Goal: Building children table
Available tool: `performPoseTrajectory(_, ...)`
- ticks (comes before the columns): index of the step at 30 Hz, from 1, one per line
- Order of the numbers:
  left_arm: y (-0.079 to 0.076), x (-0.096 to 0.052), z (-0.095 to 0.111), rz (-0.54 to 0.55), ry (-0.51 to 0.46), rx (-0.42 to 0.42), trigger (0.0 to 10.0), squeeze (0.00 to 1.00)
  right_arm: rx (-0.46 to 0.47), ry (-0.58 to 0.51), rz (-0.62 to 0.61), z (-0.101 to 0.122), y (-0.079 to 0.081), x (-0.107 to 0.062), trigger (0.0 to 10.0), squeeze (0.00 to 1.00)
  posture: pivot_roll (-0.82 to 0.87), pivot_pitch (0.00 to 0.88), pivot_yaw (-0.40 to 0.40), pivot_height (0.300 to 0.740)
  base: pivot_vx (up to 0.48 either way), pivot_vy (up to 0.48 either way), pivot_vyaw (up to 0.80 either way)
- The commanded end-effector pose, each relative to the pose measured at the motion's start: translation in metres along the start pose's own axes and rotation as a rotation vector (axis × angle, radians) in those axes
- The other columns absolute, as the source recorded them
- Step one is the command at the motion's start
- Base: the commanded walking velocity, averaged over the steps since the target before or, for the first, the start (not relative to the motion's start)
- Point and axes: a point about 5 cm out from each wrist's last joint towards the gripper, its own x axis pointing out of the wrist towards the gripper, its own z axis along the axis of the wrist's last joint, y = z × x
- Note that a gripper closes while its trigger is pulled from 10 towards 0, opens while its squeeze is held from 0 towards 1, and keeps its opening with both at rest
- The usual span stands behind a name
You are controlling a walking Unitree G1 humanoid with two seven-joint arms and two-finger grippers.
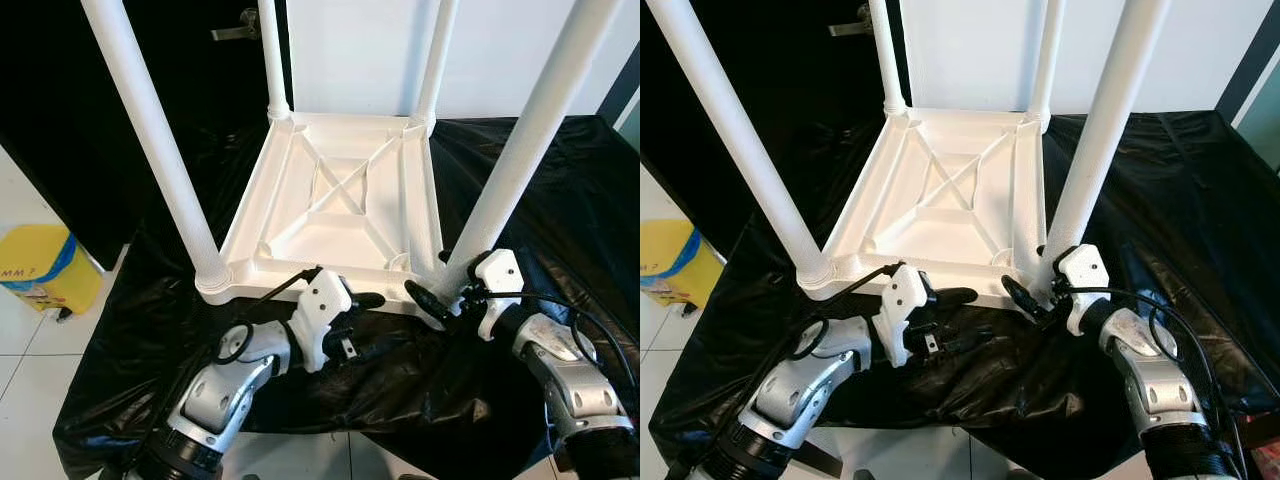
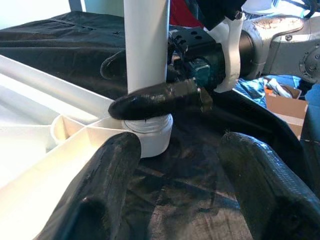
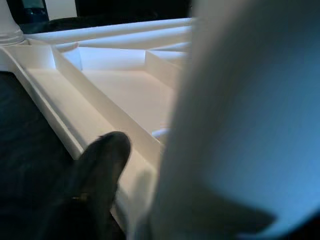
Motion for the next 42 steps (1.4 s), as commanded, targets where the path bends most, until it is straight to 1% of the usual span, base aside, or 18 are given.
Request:
performPoseTrajectory(1,-0.004,0.001,0.001,-0.093,0.011,0.015,10.0,0.0,0.01,0.028,0.048,-0.007,0.005,0.001,0.0,0.0,-0.13,0.035,0.029,0.74,0.0,0.0,0.0)
performPoseTrajectory(7,-0.002,0.001,-0.007,-0.08,0.068,0.032,10.0,0.0,0.024,0.041,0.01,-0.016,0.001,-0.006,0.0,0.0,-0.14,0.026,0.043,0.74,0.0,0.0,0.0)
performPoseTrajectory(8,0.001,0.001,-0.008,-0.057,0.079,0.031,10.0,0.0,0.034,0.049,-0.008,-0.018,0.002,-0.008,7.8,0.0,-0.14,0.026,0.042,0.74,0.0,0.0,0.0)
performPoseTrajectory(10,0.003,0.001,-0.009,-0.041,0.088,0.031,10.0,0.0,0.04,0.053,-0.017,-0.02,0.002,-0.009,7.8,0.0,-0.14,0.026,0.042,0.74,0.0,0.0,0.0)
performPoseTrajectory(11,0.006,0.0,-0.01,-0.015,0.093,0.027,10.0,0.0,0.055,0.057,-0.037,-0.022,0.001,-0.011,10.0,0.0,-0.15,0.024,0.036,0.74,0.0,0.0,0.0)
performPoseTrajectory(13,0.015,-0.001,-0.011,0.051,0.09,0.022,10.0,0.0,0.09,0.06,-0.083,-0.026,0.003,-0.013,10.0,0.0,-0.15,0.027,0.03,0.74,0.0,0.0,0.0)
performPoseTrajectory(14,0.015,-0.001,-0.011,0.051,0.09,0.022,10.0,0.0,0.09,0.06,-0.083,-0.026,0.003,-0.013,10.0,0.0,-0.15,0.027,0.03,0.74,0.0,0.0,0.0)
performPoseTrajectory(16,0.022,-0.002,-0.009,0.112,0.076,0.017,10.0,0.0,0.106,0.064,-0.14,-0.028,0.007,-0.014,10.0,0.0,-0.16,0.032,0.029,0.74,0.0,0.0,0.0)
performPoseTrajectory(19,0.026,-0.002,-0.009,0.15,0.069,0.009,10.0,0.0,0.104,0.087,-0.195,-0.031,0.01,-0.014,10.0,0.0,-0.16,0.037,0.025,0.74,0.0,0.0,0.0)
performPoseTrajectory(24,0.027,-0.001,-0.011,0.163,0.07,0.005,10.0,0.0,0.118,0.097,-0.248,-0.033,0.013,-0.016,10.0,0.0,-0.17,0.039,0.016,0.74,0.0,0.0,0.0)
performPoseTrajectory(25,0.026,-0.001,-0.014,0.183,0.071,0.008,10.0,0.0,0.152,0.068,-0.345,-0.032,0.022,-0.02,10.0,0.0,-0.18,0.046,0.016,0.74,0.0,0.0,0.0)
performPoseTrajectory(26,0.025,-0.001,-0.014,0.192,0.069,0.005,10.0,0.0,0.161,0.061,-0.391,-0.033,0.026,-0.022,10.0,0.0,-0.18,0.048,0.014,0.74,0.0,0.0,0.0)
performPoseTrajectory(33,0.025,0.0,-0.016,0.207,0.067,-0.004,10.0,0.0,0.176,0.068,-0.509,-0.037,0.033,-0.027,10.0,0.0,-0.18,0.047,0.014,0.74,0.0,0.0,0.0)
performPoseTrajectory(34,0.025,-0.001,-0.017,0.216,0.066,-0.005,10.0,0.0,0.178,0.067,-0.565,-0.037,0.036,-0.027,10.0,0.0,-0.18,0.044,0.016,0.74,0.0,0.0,0.0)
performPoseTrajectory(35,0.025,-0.001,-0.017,0.216,0.066,-0.005,10.0,0.0,0.178,0.067,-0.565,-0.037,0.036,-0.027,10.0,0.0,-0.18,0.044,0.016,0.74,0.0,0.0,0.0)
performPoseTrajectory(37,0.027,-0.001,-0.019,0.238,0.065,-0.008,10.0,0.0,0.189,0.073,-0.682,-0.039,0.04,-0.027,10.0,0.0,-0.18,0.042,0.018,0.74,0.0,0.0,0.0)
performPoseTrajectory(40,0.028,0.0,-0.019,0.242,0.053,-0.004,10.0,0.0,0.204,0.091,-0.797,-0.04,0.046,-0.023,10.0,0.0,-0.18,0.035,0.026,0.74,0.0,0.0,0.0)
performPoseTrajectory(42,0.028,0.0,-0.019,0.241,0.048,0.0,10.0,0.0,0.209,0.095,-0.824,-0.04,0.048,-0.022,10.0,0.0,-0.18,0.034,0.028,0.74,0.0,0.0,0.0)
